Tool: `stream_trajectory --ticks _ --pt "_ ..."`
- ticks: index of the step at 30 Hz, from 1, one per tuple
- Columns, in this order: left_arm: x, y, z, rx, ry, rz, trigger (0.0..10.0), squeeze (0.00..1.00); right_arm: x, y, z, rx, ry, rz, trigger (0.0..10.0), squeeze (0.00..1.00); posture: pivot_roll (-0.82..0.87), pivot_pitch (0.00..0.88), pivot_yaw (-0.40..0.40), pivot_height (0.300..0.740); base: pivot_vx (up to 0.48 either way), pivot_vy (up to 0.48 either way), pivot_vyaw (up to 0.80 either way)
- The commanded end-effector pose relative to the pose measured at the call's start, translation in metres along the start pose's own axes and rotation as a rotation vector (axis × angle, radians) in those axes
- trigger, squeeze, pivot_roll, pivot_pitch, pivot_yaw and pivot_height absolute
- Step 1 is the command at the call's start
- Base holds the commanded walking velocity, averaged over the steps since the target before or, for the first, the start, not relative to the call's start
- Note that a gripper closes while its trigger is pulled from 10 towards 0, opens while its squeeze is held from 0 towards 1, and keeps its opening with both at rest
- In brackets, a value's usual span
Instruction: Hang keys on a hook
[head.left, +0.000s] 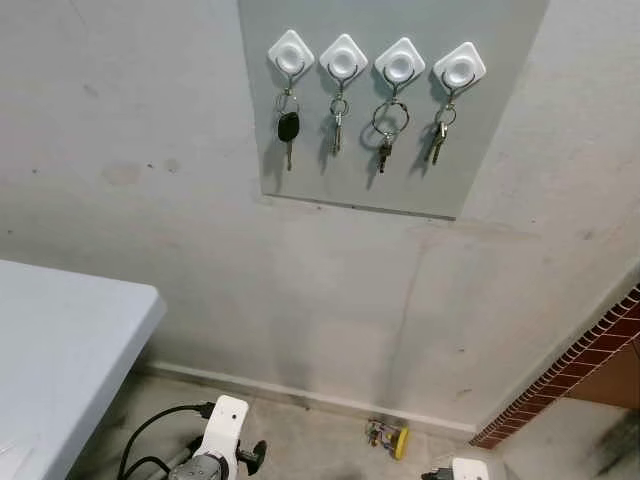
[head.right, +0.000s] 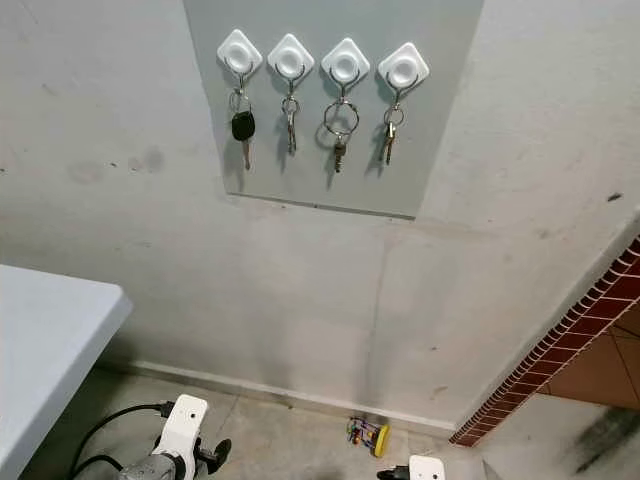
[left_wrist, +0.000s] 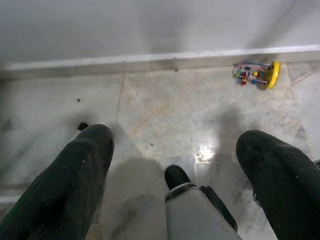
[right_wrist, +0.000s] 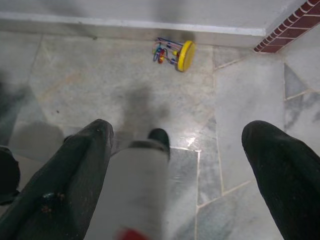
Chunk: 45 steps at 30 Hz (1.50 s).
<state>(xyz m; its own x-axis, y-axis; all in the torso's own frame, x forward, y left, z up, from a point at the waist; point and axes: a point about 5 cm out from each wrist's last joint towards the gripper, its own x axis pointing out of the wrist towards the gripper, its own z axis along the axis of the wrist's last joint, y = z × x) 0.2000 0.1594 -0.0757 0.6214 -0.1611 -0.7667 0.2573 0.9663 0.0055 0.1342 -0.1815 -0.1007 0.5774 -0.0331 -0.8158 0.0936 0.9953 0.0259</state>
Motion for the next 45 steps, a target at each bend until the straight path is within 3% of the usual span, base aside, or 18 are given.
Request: stream_trajectory --ticks 1,17,37,45 --pt "0.0012 -0.0027 0.0017 -0.009 0.003 -0.001 10.0 0.00 -0.0011 -0.0063 -0.0026 0.004 0.014 -0.021 10.0 0.00 -0.06 0.000 0.037 0.740 0.000 0.000 0.00" --pt "0.0005 -0.0025 -0.0010 -0.009 0.009 -0.001 10.0 0.00 -0.0017 -0.0080 -0.0026 -0.003 0.005 -0.020 10.0 0.00 -0.06 0.000 0.031 0.740 0.000 0.000 0.00" --pt "0.0001 -0.0013 -0.0023 -0.013 0.015 0.001 10.0 0.00 -0.0020 -0.0073 -0.0050 0.012 0.017 -0.022 10.0 0.00 -0.06 0.000 0.032 0.740 0.000 -0.333 0.00" --pt "-0.0003 -0.0005 -0.0037 -0.039 0.018 0.009 10.0 0.00 -0.0016 -0.0067 -0.0042 0.014 0.018 -0.020 10.0 0.00 -0.06 0.000 0.032 0.740 0.000 0.000 -0.53"
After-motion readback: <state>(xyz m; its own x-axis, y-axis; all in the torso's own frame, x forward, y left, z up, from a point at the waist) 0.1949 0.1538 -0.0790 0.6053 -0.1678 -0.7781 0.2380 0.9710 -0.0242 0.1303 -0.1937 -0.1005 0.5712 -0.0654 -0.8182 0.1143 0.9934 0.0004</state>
